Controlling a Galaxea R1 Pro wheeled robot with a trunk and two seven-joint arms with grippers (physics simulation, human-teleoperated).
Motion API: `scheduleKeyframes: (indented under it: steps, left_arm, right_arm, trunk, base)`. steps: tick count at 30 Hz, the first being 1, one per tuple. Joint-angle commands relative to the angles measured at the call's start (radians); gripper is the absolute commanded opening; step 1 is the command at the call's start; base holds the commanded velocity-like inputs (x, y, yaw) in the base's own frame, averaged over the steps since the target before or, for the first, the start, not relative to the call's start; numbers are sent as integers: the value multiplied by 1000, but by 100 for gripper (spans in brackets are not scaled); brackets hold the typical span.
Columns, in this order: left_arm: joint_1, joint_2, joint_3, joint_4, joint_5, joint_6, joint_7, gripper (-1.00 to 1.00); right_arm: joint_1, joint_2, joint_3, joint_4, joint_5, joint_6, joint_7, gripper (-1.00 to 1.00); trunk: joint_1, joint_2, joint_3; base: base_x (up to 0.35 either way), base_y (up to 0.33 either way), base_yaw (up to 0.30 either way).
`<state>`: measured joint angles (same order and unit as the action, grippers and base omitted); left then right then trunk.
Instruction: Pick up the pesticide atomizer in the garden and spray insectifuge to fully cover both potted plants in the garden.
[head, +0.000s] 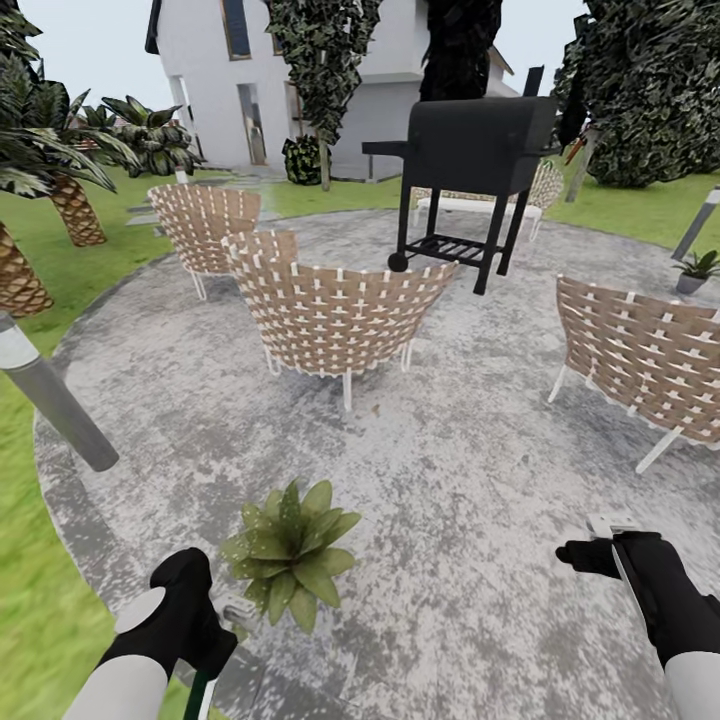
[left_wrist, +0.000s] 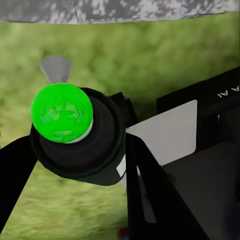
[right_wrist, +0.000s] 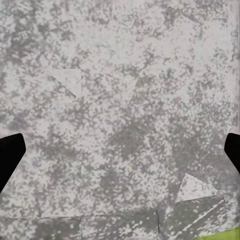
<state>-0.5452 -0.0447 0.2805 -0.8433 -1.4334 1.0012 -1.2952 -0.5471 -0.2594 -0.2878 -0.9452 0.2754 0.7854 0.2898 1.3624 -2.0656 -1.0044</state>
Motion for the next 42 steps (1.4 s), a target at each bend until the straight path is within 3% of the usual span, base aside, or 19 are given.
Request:
scheduleKeyframes:
  steps: [1,6,19,26,39,42]
  left_arm:
    - [-1,-1,-1,-4,-10,8,-10,-100]
    - [-1,-1,-45,-8,-10,8,-10,-100]
    - [-1,-1,-52,-11,-10,8,-10,-100]
    - [-1,-1,-90,-11,-10,10,-10,-100]
    - [-8,0,-93,-13,-10,10,-11,-100]
    - [-31,1,-93,-13,-10,10,-12,-100]
  right_arm:
    - [-1,0,-2,-1,9,3,9,100]
    - [-1,0,-2,-1,11,3,9,100]
    - [-1,0,-1,-1,10,3,9,100]
    - [-1,0,-1,0,11,3,9,100]
    - [-1,0,-2,0,11,3,9,100]
    - [-1,0,-2,0,11,3,9,100]
  trunk:
    - [0,0,-1]
    - [0,0,-1]
    - [0,0,-3]
    - [0,0,-7]
    - [0,0,-9]
    - [0,0,-9]
  base:
    - [2,-3,146]
    - [0,-68,235]
    - [0,-302,111]
    - [0,-307,248]
    - [0,-99,113]
    - [0,0,260]
